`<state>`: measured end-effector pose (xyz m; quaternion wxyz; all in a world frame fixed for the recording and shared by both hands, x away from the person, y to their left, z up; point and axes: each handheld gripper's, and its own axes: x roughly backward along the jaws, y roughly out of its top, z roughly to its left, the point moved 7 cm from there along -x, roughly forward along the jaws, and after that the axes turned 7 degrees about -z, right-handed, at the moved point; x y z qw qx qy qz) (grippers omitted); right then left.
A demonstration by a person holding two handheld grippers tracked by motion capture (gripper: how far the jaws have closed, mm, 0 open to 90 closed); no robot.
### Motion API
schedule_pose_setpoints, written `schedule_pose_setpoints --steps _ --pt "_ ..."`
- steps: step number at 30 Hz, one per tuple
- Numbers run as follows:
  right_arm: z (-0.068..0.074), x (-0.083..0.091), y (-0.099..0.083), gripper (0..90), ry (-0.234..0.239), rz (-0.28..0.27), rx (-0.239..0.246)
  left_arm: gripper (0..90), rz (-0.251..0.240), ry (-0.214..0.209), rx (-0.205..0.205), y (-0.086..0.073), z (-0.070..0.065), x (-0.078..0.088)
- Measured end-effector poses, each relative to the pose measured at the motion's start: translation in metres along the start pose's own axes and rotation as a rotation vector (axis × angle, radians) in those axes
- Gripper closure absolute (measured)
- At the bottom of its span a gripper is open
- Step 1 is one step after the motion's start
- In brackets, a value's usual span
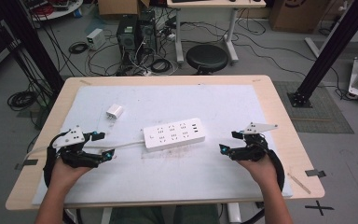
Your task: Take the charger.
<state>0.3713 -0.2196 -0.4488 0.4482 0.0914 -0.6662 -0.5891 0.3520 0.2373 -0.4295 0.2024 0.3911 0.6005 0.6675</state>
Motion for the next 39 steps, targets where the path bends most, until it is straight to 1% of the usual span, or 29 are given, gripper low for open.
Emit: schedule_pose_setpoints --steps 1,2,3,4,5,7,9,11,12,13,15,16,17,18,19,20,21,22,23,24,25,26,28,29,30,32,34,38,39 --pt "0.002 -0.002 0.002 20.8 0.0 0.006 0.013 20.5 0.001 0.016 0.005 0.003 0.002 -0.001" --pt "0.003 -0.003 0.003 20.7 0.001 0.006 0.015 20.4 0.002 0.057 0.006 0.008 0.006 -0.004" --pt "0.003 -0.003 0.005 20.8 0.001 0.004 0.016 20.3 0.002 0.057 0.006 0.008 0.006 -0.004" --pt "0.004 -0.003 0.006 20.7 0.001 0.004 0.018 20.3 -0.003 0.093 0.014 0.015 0.011 -0.009" --pt "0.004 -0.003 0.006 20.8 0.001 0.004 0.018 20.3 -0.003 0.093 0.014 0.015 0.011 -0.009" --pt "0.004 -0.003 0.008 20.8 0.002 -0.004 0.024 20.3 -0.002 0.121 0.013 0.022 0.018 -0.015" --pt "0.004 -0.002 0.008 20.8 -0.001 -0.005 0.022 20.2 -0.002 0.161 0.007 0.029 0.029 -0.024" --pt "0.004 -0.002 0.008 20.8 -0.005 -0.003 0.026 20.1 0.013 0.188 0.014 0.033 0.039 -0.034" --pt "0.004 -0.002 0.007 20.8 -0.007 -0.001 0.023 20.1 0.01 0.197 0.021 0.034 0.043 -0.038" --pt "0.004 -0.001 0.008 20.8 -0.015 -0.006 0.022 20.2 0.02 0.205 0.023 0.035 0.048 -0.043" --pt "0.004 -0.001 0.009 20.7 -0.013 -0.016 0.027 20.2 0.048 0.235 0.029 0.036 0.06 -0.056" --pt "0.004 -0.001 0.009 20.7 -0.016 -0.017 0.028 20.2 0.057 0.261 0.038 0.034 0.071 -0.067" --pt "0.004 -0.001 0.009 20.7 -0.021 -0.019 0.032 20.2 0.057 0.261 0.038 0.034 0.071 -0.067" --pt "0.005 -0.001 0.008 20.7 -0.02 -0.016 0.028 20.3 0.087 0.299 0.03 0.031 0.084 -0.077" --pt "0.005 -0.001 0.008 20.7 -0.02 -0.016 0.028 20.3 0.087 0.299 0.03 0.031 0.084 -0.077" --pt "0.006 -0.001 0.007 20.8 -0.018 -0.02 0.036 20.5 0.076 0.315 0.037 0.029 0.09 -0.08" --pt "0.007 -0.001 0.006 20.7 -0.016 -0.02 0.035 20.5 0.092 0.361 0.059 0.019 0.104 -0.085" --pt "0.008 -0.001 0.005 20.8 -0.016 -0.015 0.028 20.5 0.104 0.375 0.076 0.013 0.109 -0.087" --pt "0.008 -0.001 0.004 20.8 -0.015 -0.015 0.029 20.5 0.117 0.376 0.097 0.007 0.114 -0.089" --pt "0.008 -0.001 0.003 20.8 -0.016 -0.014 0.032 20.5 0.117 0.376 0.097 0.007 0.114 -0.089" --pt "0.008 -0.001 0.002 20.8 -0.016 -0.01 0.03 20.5 0.133 0.384 0.102 0.001 0.119 -0.091" --pt "0.008 -0.001 0.002 20.8 -0.018 -0.016 0.034 20.5 0.144 0.396 0.1 -0.006 0.124 -0.094" --pt "0.008 -0.002 0.002 20.8 -0.016 -0.014 0.033 20.4 0.148 0.408 0.09 -0.01 0.13 -0.096" --pt "0.008 -0.002 0.002 20.8 -0.016 -0.014 0.033 20.5 0.148 0.408 0.09 -0.01 0.13 -0.096" --pt "0.008 -0.002 0.002 20.7 -0.019 -0.012 0.037 20.5 0.153 0.416 0.08 -0.014 0.133 -0.099" --pt "0.009 -0.002 0.003 20.8 -0.02 -0.01 0.031 20.5 0.146 0.416 0.09 -0.017 0.135 -0.103" --pt "0.01 -0.003 0.003 20.8 -0.023 -0.012 0.033 20.5 0.148 0.418 0.085 -0.018 0.136 -0.105" --pt "0.014 -0.005 0.004 20.8 -0.023 -0.01 0.034 20.7 0.158 0.431 0.119 -0.025 0.142 -0.107" --pt "0.014 -0.005 0.004 20.8 -0.023 -0.01 0.034 21.4 0.158 0.431 0.119 -0.025 0.142 -0.107"
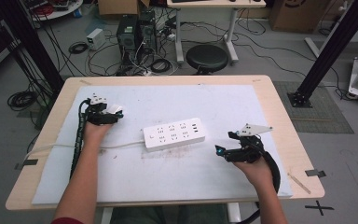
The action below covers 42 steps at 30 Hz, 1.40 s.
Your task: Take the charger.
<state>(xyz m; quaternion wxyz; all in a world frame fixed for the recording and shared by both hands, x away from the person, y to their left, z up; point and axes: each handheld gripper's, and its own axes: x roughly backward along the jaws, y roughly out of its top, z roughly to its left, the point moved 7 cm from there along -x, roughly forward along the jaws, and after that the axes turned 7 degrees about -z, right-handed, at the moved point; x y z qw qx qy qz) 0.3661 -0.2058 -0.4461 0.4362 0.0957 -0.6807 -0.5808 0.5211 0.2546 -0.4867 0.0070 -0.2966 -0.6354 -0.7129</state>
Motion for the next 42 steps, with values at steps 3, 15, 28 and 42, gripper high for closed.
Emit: schedule_pose_setpoints --steps 3,15,28,42 --pt "0.003 -0.001 0.003 20.8 0.004 0.003 0.009 24.6 0.0 0.003 0.002 0.0 0.0 -0.001" --pt "0.009 -0.002 0.008 20.8 0.003 0.003 0.017 38.8 0.051 0.031 -0.065 -0.002 -0.003 -0.005" --pt "0.009 0.004 0.01 20.8 -0.002 -0.017 0.021 42.3 0.045 0.056 -0.083 0.0 -0.003 -0.004" --pt "0.02 0.007 0.021 20.8 0.024 -0.02 0.04 42.6 0.005 -0.029 -0.091 0.026 -0.018 0.036"
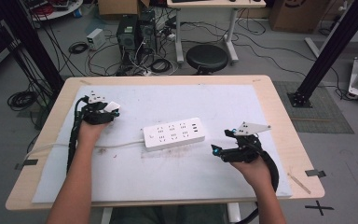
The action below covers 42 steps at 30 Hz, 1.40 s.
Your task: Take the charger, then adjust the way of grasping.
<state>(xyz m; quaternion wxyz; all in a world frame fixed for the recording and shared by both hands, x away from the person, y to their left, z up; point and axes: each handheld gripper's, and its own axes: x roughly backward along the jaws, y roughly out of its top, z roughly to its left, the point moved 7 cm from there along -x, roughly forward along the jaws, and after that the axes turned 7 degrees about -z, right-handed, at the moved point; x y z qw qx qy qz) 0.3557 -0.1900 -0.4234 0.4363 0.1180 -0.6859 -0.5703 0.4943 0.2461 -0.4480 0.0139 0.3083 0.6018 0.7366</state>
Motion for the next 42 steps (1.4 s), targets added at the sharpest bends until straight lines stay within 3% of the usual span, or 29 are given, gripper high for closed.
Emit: schedule_pose_setpoints --steps 4,5,7,9,10,14,15,17,18,24,25,28,31,37,42 --pt "0.004 0.002 0.003 20.8 0.008 -0.002 0.007 42.5 -0.011 -0.038 -0.024 0.009 -0.011 0.014" --pt "0.006 0.004 0.004 20.8 0.012 0.001 0.008 42.6 -0.018 -0.071 -0.04 0.016 -0.021 0.026" --pt "0.01 0.006 0.005 20.8 0.02 0.007 0.001 42.5 -0.023 -0.085 -0.059 0.019 -0.026 0.033" --pt "0.013 0.01 0.008 20.8 0.025 0.01 0.001 42.5 -0.052 -0.132 -0.101 0.029 -0.043 0.054" --pt "0.013 0.01 0.008 20.8 0.025 0.01 0.001 42.5 -0.052 -0.132 -0.101 0.029 -0.043 0.054" --pt "0.022 0.017 0.013 20.8 0.032 0.016 0.015 42.5 -0.103 -0.181 -0.131 0.039 -0.062 0.081" --pt "0.027 0.018 0.014 20.8 0.041 0.023 0.021 42.5 -0.126 -0.213 -0.143 0.042 -0.072 0.094" --pt "0.031 0.019 0.015 20.8 0.047 0.024 0.029 42.5 -0.138 -0.229 -0.154 0.043 -0.077 0.1" --pt "0.033 0.019 0.016 20.8 0.052 0.022 0.025 42.5 -0.164 -0.264 -0.166 0.043 -0.087 0.111" --pt "0.04 0.018 0.015 20.8 0.072 0.031 0.021 42.5 -0.198 -0.334 -0.191 0.037 -0.108 0.129" --pt "0.041 0.017 0.015 20.8 0.075 0.033 0.023 42.5 -0.204 -0.367 -0.21 0.034 -0.116 0.132" --pt "0.042 0.015 0.015 20.8 0.077 0.035 0.019 42.5 -0.21 -0.381 -0.218 0.032 -0.119 0.133" --pt "0.042 0.012 0.013 20.8 0.084 0.043 0.018 42.5 -0.221 -0.425 -0.238 0.025 -0.129 0.132" --pt "0.044 0.006 0.018 20.8 0.097 0.048 0.025 42.5 -0.24 -0.467 -0.267 0.027 -0.139 0.125" --pt "0.048 -0.002 0.024 20.8 0.127 0.044 0.015 42.5 -0.255 -0.523 -0.301 0.025 -0.159 0.114"
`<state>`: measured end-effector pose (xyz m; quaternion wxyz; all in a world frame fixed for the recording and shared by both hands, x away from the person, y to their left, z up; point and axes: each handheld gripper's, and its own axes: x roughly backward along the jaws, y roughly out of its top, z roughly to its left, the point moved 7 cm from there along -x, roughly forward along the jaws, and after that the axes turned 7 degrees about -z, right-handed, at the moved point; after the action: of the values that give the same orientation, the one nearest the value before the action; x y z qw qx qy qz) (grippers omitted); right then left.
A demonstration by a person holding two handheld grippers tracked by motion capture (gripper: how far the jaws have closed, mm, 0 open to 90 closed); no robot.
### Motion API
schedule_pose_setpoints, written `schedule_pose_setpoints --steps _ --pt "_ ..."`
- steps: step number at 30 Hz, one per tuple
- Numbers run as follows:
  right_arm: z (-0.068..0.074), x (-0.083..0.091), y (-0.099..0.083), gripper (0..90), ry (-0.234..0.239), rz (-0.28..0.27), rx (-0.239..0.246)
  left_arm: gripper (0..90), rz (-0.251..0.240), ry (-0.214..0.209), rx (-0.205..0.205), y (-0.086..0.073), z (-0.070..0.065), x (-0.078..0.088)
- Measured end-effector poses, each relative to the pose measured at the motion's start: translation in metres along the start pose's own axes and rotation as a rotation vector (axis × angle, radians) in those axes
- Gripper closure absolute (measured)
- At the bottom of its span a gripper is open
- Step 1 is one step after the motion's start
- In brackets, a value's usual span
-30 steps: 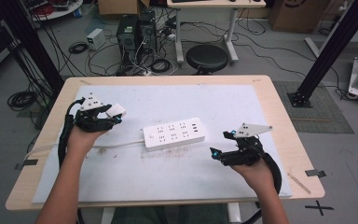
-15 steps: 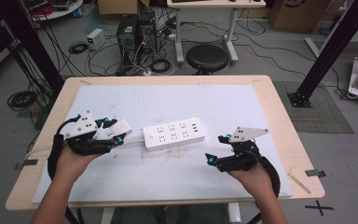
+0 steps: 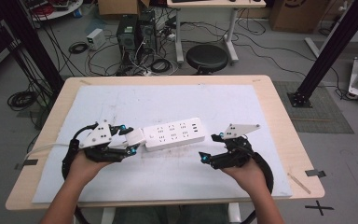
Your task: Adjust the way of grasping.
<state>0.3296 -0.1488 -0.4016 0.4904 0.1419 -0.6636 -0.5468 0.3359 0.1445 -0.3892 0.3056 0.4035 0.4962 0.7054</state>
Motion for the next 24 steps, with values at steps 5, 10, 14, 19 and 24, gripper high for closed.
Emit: schedule_pose_setpoints --steps 5,10,14,19,24 --pt "0.007 -0.011 0.004 20.8 0.079 -0.018 -0.058 42.5 -0.008 -0.034 -0.073 -0.002 -0.013 -0.011" --pt "0.017 -0.025 0.004 20.8 0.163 -0.045 -0.126 42.5 -0.033 -0.037 -0.167 -0.001 -0.031 -0.022" --pt "0.027 -0.038 0.002 20.8 0.213 -0.048 -0.171 42.5 -0.04 -0.031 -0.231 -0.002 -0.044 -0.03" --pt "0.042 -0.055 -0.001 20.8 0.288 -0.07 -0.219 42.5 -0.049 -0.026 -0.286 -0.009 -0.06 -0.04" --pt "0.049 -0.063 -0.002 20.8 0.348 -0.099 -0.279 42.5 -0.063 -0.003 -0.321 -0.011 -0.069 -0.044"
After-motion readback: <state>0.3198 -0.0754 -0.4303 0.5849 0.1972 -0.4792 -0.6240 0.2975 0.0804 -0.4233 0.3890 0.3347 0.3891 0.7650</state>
